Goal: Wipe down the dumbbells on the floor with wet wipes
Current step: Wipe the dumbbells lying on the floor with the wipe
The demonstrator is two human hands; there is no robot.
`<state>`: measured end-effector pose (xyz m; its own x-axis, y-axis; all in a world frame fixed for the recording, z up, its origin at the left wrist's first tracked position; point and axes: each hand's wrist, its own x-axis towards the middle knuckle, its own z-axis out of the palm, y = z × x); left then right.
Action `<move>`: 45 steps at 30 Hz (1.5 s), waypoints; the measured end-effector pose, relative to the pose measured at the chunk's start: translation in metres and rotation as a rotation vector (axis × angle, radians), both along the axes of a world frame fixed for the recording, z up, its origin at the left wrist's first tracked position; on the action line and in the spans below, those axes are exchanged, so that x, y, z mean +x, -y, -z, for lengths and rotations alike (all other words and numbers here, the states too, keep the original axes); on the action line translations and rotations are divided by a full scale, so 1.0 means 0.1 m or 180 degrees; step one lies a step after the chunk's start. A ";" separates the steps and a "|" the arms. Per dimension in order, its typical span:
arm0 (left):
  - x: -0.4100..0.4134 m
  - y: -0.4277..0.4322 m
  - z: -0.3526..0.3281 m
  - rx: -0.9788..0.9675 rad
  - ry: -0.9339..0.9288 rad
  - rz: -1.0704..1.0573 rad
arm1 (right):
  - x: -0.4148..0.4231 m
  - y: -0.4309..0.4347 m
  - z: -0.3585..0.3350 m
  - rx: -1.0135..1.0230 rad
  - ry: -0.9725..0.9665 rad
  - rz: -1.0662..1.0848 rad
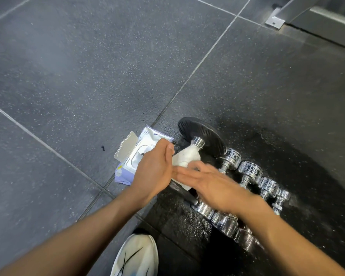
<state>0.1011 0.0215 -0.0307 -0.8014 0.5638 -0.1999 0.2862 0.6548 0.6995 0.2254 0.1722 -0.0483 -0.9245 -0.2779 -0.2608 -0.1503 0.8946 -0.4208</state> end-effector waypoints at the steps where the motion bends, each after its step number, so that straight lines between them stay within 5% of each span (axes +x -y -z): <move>1: 0.00 0.00 0.00 -0.0009 0.0001 0.0028 | -0.05 -0.08 0.00 0.0364 -0.0282 -0.0100; 5: -0.02 0.00 0.00 -0.0049 0.0028 0.0031 | -0.20 -0.07 0.02 0.1673 -0.0402 -0.0177; 10: -0.02 0.00 0.05 -0.0034 0.0067 -0.0048 | -0.26 -0.10 0.06 0.1150 -0.0555 -0.1243; 15: -0.02 0.01 0.03 -0.0067 0.0085 -0.0045 | -0.65 -0.28 -0.07 0.2407 -0.0155 -0.1302; 21: -0.03 0.00 0.04 -0.0077 0.0091 -0.0036 | -0.54 -0.10 -0.11 0.0964 0.0168 -0.1560; 24: -0.03 -0.01 0.04 -0.0106 0.0082 -0.0004 | -0.72 -0.31 -0.17 0.1354 0.0542 -0.1193; 27: -0.03 -0.01 0.04 -0.0139 0.0054 -0.0012 | -0.76 -0.29 -0.15 0.1783 0.0223 -0.0982; 32: -0.04 -0.01 0.07 -0.0087 0.0058 -0.0025 | -0.46 0.02 0.12 0.0918 -0.0620 -0.1250; 39: -0.01 0.01 0.06 -0.0063 -0.0035 0.0015 | -0.58 -0.14 0.34 0.1530 -0.0871 -0.0226; 43: -0.02 0.00 0.06 -0.0089 0.0010 -0.0029 | -0.37 0.13 0.31 0.0786 -0.0991 -0.0754; 45: -0.02 0.00 0.06 -0.0099 -0.0006 -0.0020 | -0.51 -0.02 0.28 0.0939 -0.0914 -0.0836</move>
